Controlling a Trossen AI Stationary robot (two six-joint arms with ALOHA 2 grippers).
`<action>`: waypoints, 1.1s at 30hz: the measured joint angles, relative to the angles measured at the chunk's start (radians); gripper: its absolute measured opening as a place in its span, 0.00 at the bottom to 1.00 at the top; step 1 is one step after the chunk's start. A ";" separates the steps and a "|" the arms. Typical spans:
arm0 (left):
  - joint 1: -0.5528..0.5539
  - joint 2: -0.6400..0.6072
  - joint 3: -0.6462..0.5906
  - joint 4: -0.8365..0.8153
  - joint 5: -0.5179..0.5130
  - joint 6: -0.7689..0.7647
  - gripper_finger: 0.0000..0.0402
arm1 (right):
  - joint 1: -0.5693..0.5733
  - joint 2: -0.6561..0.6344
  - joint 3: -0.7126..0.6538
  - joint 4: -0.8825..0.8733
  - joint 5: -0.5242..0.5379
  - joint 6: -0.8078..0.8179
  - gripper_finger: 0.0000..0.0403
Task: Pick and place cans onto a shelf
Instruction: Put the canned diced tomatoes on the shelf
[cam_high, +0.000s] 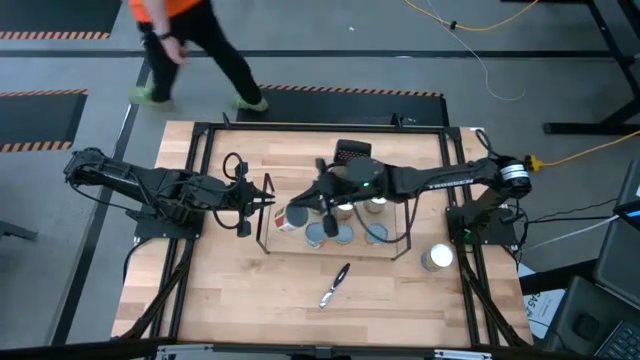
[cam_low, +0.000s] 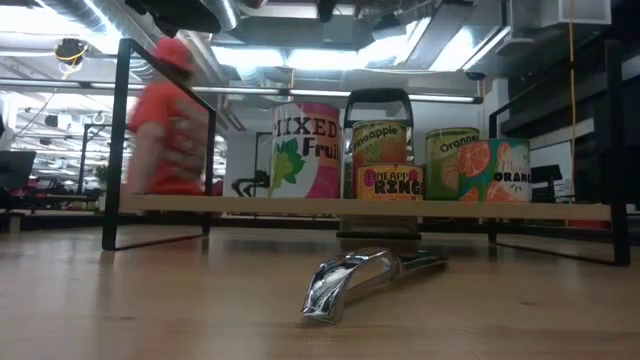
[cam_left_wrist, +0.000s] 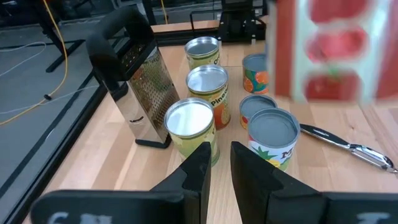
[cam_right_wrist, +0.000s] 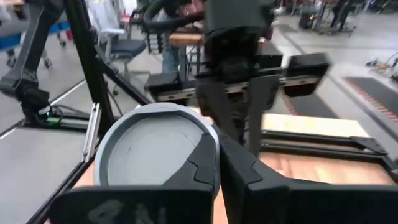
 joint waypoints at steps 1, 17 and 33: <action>0.000 0.000 0.000 0.000 0.000 0.000 0.14 | 0.004 0.021 0.031 -0.030 0.000 -0.001 0.02; -0.067 -0.183 0.000 -0.037 0.000 -0.018 0.14 | 0.013 0.265 0.251 -0.242 -0.001 0.039 0.02; -0.084 -0.196 0.000 -0.039 -0.001 -0.017 0.14 | 0.014 0.338 0.250 -0.339 0.154 0.039 0.02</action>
